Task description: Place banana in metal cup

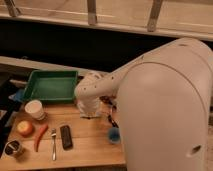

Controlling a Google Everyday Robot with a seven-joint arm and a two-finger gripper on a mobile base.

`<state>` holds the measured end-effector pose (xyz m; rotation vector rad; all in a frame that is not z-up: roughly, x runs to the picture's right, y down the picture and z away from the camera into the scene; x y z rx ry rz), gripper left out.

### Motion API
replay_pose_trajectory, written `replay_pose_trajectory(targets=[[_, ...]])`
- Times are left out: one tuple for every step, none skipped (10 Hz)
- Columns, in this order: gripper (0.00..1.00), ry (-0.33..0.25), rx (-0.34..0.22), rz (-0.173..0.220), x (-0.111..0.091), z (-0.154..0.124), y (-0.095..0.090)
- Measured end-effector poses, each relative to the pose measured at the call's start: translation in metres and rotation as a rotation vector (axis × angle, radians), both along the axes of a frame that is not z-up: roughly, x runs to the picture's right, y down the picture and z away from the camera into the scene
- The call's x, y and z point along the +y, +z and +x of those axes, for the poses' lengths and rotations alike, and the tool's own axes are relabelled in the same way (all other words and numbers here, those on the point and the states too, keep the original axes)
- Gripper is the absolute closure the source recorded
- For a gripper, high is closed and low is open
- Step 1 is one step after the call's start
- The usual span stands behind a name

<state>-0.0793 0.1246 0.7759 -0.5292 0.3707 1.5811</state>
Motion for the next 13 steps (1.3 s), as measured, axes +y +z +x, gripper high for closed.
replay_pose_trajectory(targets=[[0.87, -0.011, -0.058, -0.019, 0.001, -0.012, -0.003], [0.87, -0.020, -0.130, -0.051, 0.003, -0.029, -0.006], [0.87, -0.029, -0.205, -0.090, 0.007, -0.049, -0.011], [0.87, -0.052, -0.285, -0.131, 0.018, -0.071, -0.021], [0.87, -0.064, -0.330, -0.149, 0.023, -0.082, -0.028], [0.87, -0.071, -0.352, -0.161, 0.027, -0.086, -0.032], [0.87, -0.075, -0.366, -0.165, 0.028, -0.090, -0.034], [0.87, -0.075, -0.367, -0.165, 0.028, -0.090, -0.034], [0.87, -0.072, -0.372, -0.167, 0.028, -0.089, -0.034], [0.87, -0.080, -0.397, -0.186, 0.031, -0.090, -0.032], [0.87, -0.098, -0.421, -0.197, 0.036, -0.098, -0.033], [0.87, -0.119, -0.445, -0.208, 0.041, -0.110, -0.034], [0.87, -0.149, -0.476, -0.223, 0.049, -0.130, -0.037]])
